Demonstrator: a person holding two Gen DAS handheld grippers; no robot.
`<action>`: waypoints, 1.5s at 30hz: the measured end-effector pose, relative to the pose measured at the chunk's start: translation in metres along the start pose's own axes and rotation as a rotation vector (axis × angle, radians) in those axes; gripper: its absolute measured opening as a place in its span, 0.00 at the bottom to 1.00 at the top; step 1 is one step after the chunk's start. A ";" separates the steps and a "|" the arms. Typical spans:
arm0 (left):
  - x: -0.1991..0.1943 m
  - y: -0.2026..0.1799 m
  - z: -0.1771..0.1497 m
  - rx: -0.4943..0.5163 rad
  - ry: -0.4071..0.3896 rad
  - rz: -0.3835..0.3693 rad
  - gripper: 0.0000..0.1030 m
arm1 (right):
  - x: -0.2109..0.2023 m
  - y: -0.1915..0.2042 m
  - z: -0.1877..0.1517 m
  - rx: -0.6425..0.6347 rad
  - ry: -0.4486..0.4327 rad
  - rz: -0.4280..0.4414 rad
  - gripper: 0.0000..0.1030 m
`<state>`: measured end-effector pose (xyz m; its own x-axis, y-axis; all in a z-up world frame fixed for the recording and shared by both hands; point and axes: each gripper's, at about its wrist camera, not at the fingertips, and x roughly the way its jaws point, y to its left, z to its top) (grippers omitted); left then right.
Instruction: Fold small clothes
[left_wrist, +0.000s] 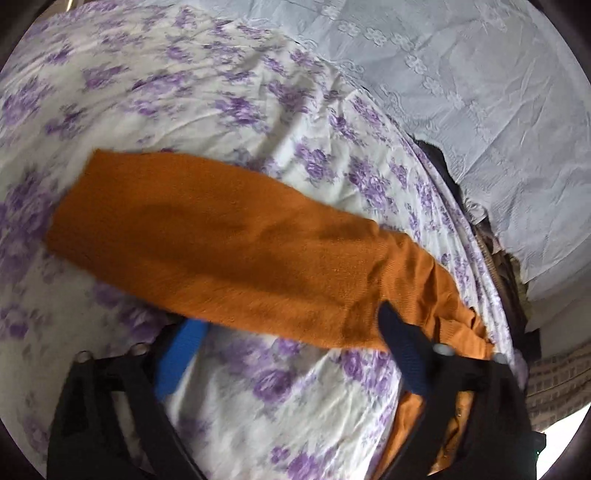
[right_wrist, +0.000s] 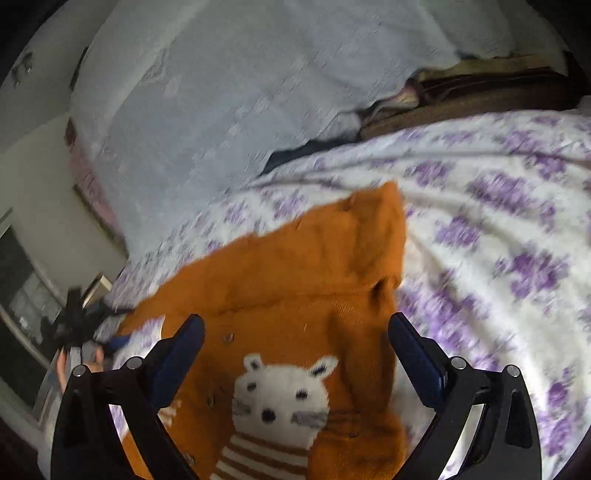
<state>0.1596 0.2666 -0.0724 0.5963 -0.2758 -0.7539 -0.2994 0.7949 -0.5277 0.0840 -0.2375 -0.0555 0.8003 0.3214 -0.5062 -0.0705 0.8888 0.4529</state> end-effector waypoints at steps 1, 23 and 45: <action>-0.004 0.005 0.000 -0.021 -0.004 -0.016 0.80 | 0.001 0.005 0.011 0.004 0.003 0.012 0.97; -0.038 -0.113 -0.016 0.345 -0.131 0.129 0.12 | 0.036 -0.042 0.018 0.203 0.005 0.047 0.97; -0.016 -0.037 -0.020 0.107 0.009 0.188 0.76 | 0.034 0.002 0.013 -0.052 0.012 0.020 0.97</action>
<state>0.1463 0.2304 -0.0489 0.5307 -0.1211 -0.8388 -0.3238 0.8857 -0.3327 0.1189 -0.2292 -0.0626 0.7915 0.3430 -0.5059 -0.1176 0.8977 0.4247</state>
